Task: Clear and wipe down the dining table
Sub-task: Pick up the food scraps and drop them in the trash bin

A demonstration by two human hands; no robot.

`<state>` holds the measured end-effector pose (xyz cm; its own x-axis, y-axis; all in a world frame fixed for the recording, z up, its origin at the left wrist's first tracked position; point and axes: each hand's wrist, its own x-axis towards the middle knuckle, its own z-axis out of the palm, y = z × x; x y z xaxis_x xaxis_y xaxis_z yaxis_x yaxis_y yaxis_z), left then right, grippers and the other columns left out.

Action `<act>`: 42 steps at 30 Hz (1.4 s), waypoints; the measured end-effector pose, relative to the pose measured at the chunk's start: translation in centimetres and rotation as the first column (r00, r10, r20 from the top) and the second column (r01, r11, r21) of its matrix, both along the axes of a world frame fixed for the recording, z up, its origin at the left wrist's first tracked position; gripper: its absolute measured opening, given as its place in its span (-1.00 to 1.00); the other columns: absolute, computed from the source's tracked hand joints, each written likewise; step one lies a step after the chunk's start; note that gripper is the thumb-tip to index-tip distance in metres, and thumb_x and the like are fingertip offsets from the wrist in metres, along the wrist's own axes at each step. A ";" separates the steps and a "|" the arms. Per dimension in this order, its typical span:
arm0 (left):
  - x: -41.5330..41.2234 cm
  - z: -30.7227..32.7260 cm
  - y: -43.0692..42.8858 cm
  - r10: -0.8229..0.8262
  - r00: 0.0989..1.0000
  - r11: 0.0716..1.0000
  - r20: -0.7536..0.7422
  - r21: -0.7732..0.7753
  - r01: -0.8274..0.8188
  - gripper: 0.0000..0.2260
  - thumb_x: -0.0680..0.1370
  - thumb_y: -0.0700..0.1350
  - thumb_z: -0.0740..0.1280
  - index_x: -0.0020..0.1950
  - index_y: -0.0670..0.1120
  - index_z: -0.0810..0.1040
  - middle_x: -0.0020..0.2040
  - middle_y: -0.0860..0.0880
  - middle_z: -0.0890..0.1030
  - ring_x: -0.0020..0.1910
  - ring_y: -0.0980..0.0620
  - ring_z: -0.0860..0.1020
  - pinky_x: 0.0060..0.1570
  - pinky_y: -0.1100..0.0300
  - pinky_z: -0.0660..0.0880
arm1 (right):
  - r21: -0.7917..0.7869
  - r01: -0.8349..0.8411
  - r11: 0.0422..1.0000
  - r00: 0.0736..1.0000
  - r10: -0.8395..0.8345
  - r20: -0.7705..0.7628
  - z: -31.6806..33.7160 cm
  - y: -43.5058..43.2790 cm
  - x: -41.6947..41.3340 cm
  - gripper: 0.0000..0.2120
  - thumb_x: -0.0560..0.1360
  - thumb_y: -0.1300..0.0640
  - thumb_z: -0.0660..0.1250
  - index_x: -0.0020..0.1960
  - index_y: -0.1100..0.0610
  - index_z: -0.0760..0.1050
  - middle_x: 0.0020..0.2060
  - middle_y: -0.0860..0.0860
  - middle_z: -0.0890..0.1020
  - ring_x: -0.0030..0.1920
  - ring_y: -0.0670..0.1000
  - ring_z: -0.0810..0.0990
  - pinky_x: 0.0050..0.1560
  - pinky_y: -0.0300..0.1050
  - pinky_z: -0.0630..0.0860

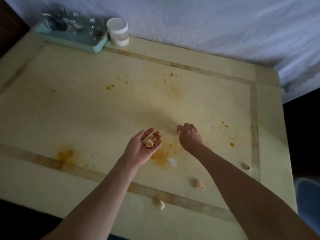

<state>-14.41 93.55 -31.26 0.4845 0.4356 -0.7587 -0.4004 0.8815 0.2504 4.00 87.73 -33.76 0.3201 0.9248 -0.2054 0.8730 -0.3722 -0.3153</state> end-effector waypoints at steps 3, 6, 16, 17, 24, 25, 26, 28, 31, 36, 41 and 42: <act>0.1 0.2 -1.9 -0.014 1.000 1.000 -0.010 -0.005 0.014 -0.67 0.64 -0.03 0.07 0.04 -0.21 0.53 -0.04 -0.20 0.59 -0.05 -0.13 0.55 0.15 -0.04 0.47 | 0.109 0.091 0.990 0.980 -0.069 -0.188 1.6 -1.2 -0.9 -0.79 0.45 0.31 0.24 0.07 0.21 0.51 -0.05 0.16 0.58 -0.02 0.10 0.50 -0.04 -0.09 0.43; 0.5 0.4 -4.2 -0.048 0.999 0.998 -0.010 -0.028 0.048 -0.68 0.64 -0.04 0.08 0.08 -0.21 0.53 -0.01 -0.22 0.59 0.00 -0.14 0.55 0.14 -0.07 0.47 | 0.187 0.024 0.982 0.925 0.049 -0.377 4.6 -3.6 -3.8 -0.83 0.47 0.21 0.32 0.06 0.19 0.50 -0.13 0.03 0.55 -0.13 -0.03 0.48 -0.08 -0.14 0.46; -1.0 -0.5 -9.5 -0.053 0.995 0.992 0.089 -0.113 0.063 -0.67 0.64 -0.05 0.09 -0.05 -0.24 0.53 -0.23 -0.26 0.65 -0.28 -0.16 0.66 -0.14 -0.04 0.59 | -0.160 0.129 0.979 0.985 -0.145 -0.095 1.3 -17.5 -3.8 -0.65 0.49 0.20 0.28 0.27 0.11 0.42 0.15 0.14 0.45 0.16 0.16 0.43 0.16 -0.02 0.40; -1.6 -0.5 -9.9 -0.052 0.995 0.992 0.090 -0.106 0.062 -0.67 0.64 -0.05 0.09 -0.05 -0.24 0.53 -0.22 -0.26 0.65 -0.28 -0.15 0.66 -0.13 -0.03 0.59 | -0.142 0.122 0.982 0.988 -0.134 -0.081 0.9 -17.9 -4.5 -0.67 0.49 0.23 0.25 0.25 0.11 0.44 0.13 0.14 0.44 0.15 0.17 0.43 0.13 0.00 0.42; -7.5 0.0 -12.5 -0.043 0.998 0.997 0.044 -0.060 0.046 -0.66 0.64 -0.02 0.05 0.03 -0.20 0.53 -0.07 -0.21 0.60 -0.07 -0.13 0.57 0.02 -0.03 0.54 | 0.002 0.202 0.979 0.973 -0.201 -0.115 1.2 -17.3 -8.2 -0.79 0.45 0.30 0.24 0.07 0.23 0.50 -0.02 0.23 0.50 0.01 0.22 0.50 -0.03 0.01 0.48; -8.0 0.0 -12.9 -0.049 0.998 0.997 0.043 -0.060 0.052 -0.66 0.64 -0.01 0.05 0.03 -0.20 0.53 -0.06 -0.20 0.59 -0.05 -0.13 0.56 0.07 -0.04 0.52 | 0.060 0.205 0.977 0.963 -0.191 -0.188 1.8 -17.1 -9.4 -0.81 0.46 0.27 0.27 0.07 0.23 0.51 -0.04 0.20 0.52 -0.04 0.17 0.52 -0.05 -0.04 0.48; -8.4 -0.1 -13.3 -0.058 0.998 0.997 0.036 -0.056 0.060 -0.66 0.64 -0.01 0.05 0.03 -0.19 0.53 -0.05 -0.19 0.58 -0.04 -0.13 0.55 0.10 -0.06 0.50 | 0.112 0.186 0.976 0.952 -0.151 -0.267 2.7 -16.7 -10.8 -0.81 0.47 0.23 0.29 0.07 0.22 0.51 -0.06 0.14 0.54 -0.09 0.09 0.52 -0.10 -0.10 0.48; -9.0 0.0 -14.1 -0.066 0.997 0.996 0.028 -0.058 0.068 -0.67 0.64 -0.01 0.06 0.00 -0.18 0.53 -0.06 -0.18 0.58 -0.04 -0.12 0.55 0.04 -0.05 0.53 | 0.167 0.137 0.976 0.928 -0.067 -0.368 4.1 -16.0 -13.6 -0.77 0.47 0.15 0.34 0.10 0.19 0.50 -0.07 0.02 0.52 -0.15 -0.02 0.47 -0.19 -0.26 0.40; -9.9 -0.3 -14.8 -0.043 0.999 0.997 0.029 -0.068 0.045 -0.69 0.64 -0.03 0.07 -0.06 -0.17 0.53 -0.12 -0.16 0.60 -0.09 -0.09 0.57 -0.08 -0.02 0.58 | 0.171 0.204 0.964 0.926 -0.133 -0.354 3.8 -15.7 -15.3 -0.75 0.47 0.18 0.34 0.13 0.20 0.48 0.00 0.05 0.53 -0.07 0.02 0.49 -0.08 -0.17 0.42; -12.5 -0.6 -15.5 0.005 0.999 0.999 0.031 -0.040 -0.003 -0.69 0.64 -0.05 0.08 -0.07 -0.18 0.54 -0.15 -0.17 0.61 -0.12 -0.08 0.58 -0.05 0.02 0.57 | -0.081 -0.005 0.997 0.995 -0.003 -0.097 0.9 -17.7 -17.1 -0.70 0.50 0.23 0.26 0.22 0.22 0.40 0.14 0.17 0.46 0.16 0.18 0.44 0.12 0.04 0.44; -13.5 -0.5 -16.1 -0.002 1.000 1.000 0.010 -0.022 0.002 -0.67 0.64 0.01 0.06 -0.02 -0.16 0.52 -0.08 -0.16 0.60 -0.09 -0.07 0.58 0.01 0.00 0.54 | -0.021 -0.020 1.000 0.999 0.020 -0.034 -0.2 -18.3 -18.7 -0.73 0.40 0.42 0.17 0.07 0.29 0.47 0.04 0.24 0.51 0.08 0.25 0.48 -0.02 0.05 0.47; -13.5 -0.4 -16.2 -0.004 1.000 1.000 0.007 -0.021 0.004 -0.67 0.64 0.01 0.06 -0.02 -0.16 0.52 -0.08 -0.16 0.60 -0.09 -0.07 0.58 0.03 0.01 0.53 | -0.034 0.013 0.999 0.998 -0.015 -0.058 0.0 -18.4 -18.5 -0.73 0.42 0.40 0.16 0.09 0.28 0.45 0.06 0.22 0.50 0.11 0.23 0.46 -0.03 0.03 0.45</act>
<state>-27.93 77.32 -31.69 0.4913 0.4176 -0.7644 -0.3981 0.8882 0.2293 -14.51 69.37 -33.76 0.3197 0.9127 -0.2545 0.8480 -0.3955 -0.3528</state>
